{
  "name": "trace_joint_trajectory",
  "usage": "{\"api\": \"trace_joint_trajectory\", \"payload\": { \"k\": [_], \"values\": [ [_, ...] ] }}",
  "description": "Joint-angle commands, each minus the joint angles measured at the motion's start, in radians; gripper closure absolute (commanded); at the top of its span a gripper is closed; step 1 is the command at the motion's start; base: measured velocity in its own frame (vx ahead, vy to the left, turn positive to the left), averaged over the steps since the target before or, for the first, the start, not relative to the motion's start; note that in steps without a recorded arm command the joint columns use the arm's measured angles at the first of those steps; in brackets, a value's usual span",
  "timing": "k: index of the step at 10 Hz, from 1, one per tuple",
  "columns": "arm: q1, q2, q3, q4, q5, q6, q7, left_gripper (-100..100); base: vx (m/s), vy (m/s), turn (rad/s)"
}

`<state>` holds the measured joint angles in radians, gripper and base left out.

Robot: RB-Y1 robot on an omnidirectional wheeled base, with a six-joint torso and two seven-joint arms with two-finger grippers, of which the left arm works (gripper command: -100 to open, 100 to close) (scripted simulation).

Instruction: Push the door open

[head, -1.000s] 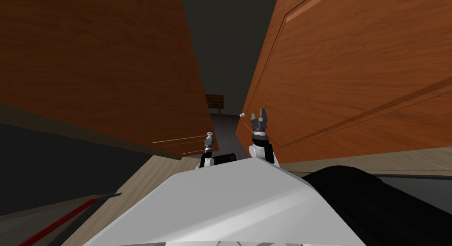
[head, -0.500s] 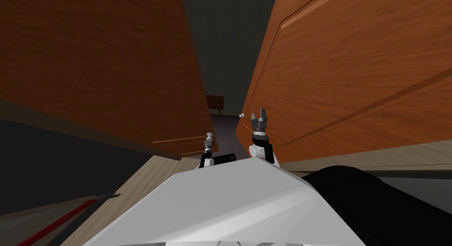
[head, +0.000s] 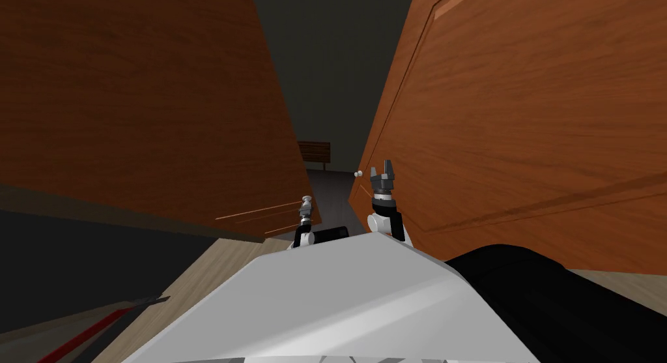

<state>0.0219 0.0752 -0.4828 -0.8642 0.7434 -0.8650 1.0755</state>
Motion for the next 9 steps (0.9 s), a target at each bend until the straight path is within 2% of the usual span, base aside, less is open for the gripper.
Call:
{"api": "trace_joint_trajectory", "payload": {
  "k": [1, 9],
  "values": [
    [0.001, 0.015, 0.028, -0.009, 0.011, -0.006, -0.008, 100, 0.176, -0.048, 0.048],
    [-0.011, 0.009, 0.12, 0.01, 0.047, -0.029, -0.032, 100, 0.191, -0.054, 0.059]
  ]
}}
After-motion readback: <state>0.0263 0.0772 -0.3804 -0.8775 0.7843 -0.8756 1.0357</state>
